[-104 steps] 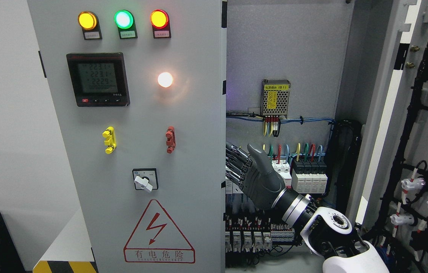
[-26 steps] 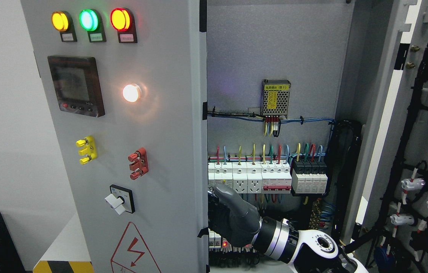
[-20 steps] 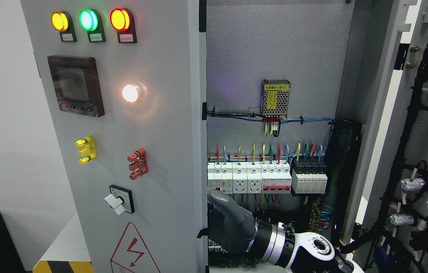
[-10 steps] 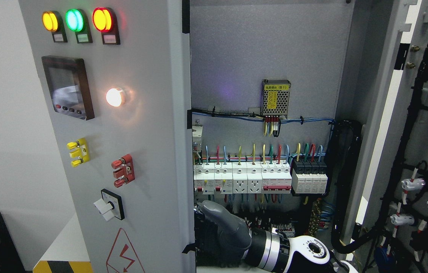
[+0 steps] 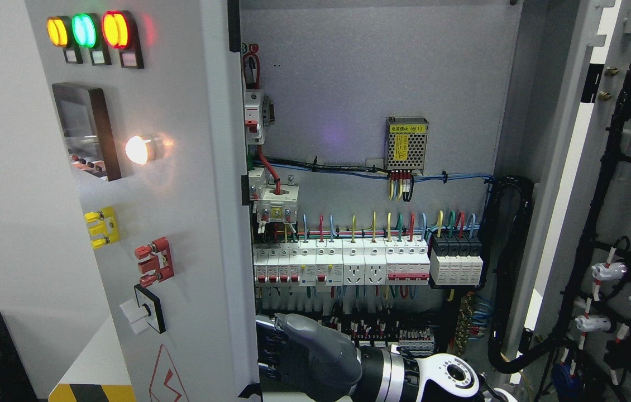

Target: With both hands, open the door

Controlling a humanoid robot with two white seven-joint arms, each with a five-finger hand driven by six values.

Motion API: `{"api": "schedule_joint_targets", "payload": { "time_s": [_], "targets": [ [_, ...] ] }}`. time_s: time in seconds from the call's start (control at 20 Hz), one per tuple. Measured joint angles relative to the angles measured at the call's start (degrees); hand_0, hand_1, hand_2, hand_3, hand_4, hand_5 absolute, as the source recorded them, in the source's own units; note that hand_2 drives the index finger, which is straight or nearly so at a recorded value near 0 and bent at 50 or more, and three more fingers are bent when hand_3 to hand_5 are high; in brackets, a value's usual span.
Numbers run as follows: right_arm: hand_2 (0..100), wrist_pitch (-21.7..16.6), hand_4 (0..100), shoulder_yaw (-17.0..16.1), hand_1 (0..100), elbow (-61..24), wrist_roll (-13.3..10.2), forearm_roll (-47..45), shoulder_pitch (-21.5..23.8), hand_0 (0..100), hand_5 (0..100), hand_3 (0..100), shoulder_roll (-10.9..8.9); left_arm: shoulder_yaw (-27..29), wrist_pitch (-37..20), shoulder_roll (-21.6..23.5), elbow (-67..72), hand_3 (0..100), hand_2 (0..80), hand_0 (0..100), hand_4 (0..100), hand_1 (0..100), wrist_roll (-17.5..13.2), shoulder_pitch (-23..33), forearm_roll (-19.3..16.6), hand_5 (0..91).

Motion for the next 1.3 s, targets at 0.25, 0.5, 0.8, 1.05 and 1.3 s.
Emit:
{"api": "schedule_joint_targets", "payload": {
  "time_s": [0.25, 0.5, 0.8, 1.05, 1.3],
  "targets": [
    [0, 0.51, 0, 1.66, 14, -1.05, 0.08, 0.00, 0.01, 6, 0, 0, 0.15, 0.00, 0.00, 0.00, 0.00, 0, 0.0, 12, 0, 56, -0.01, 0.00, 0.00, 0.0],
    [0, 0.62, 0, 3.67, 14, -1.98, 0.06, 0.03, -0.09, 6, 0, 0, 0.28, 0.00, 0.00, 0.00, 0.00, 0, 0.0, 12, 0, 56, -0.01, 0.00, 0.00, 0.0],
    [0, 0.66, 0, 6.05, 14, -2.70, -0.54, 0.08, -0.63, 6, 0, 0, 0.95, 0.02, 0.00, 0.00, 0.00, 0, 0.0, 12, 0, 56, -0.01, 0.00, 0.00, 0.0],
    [0, 0.67, 0, 8.07, 14, -3.29, -0.66, 0.13, -1.22, 6, 0, 0, 1.50, 0.03, 0.00, 0.00, 0.00, 0, 0.0, 12, 0, 56, -0.02, 0.00, 0.00, 0.0],
    [0, 0.73, 0, 9.81, 14, -3.67, -1.45, 0.36, -1.71, 6, 0, 0, 2.32, 0.05, 0.00, 0.00, 0.00, 0, 0.0, 12, 0, 56, -0.01, 0.00, 0.00, 0.0]
  ]
}}
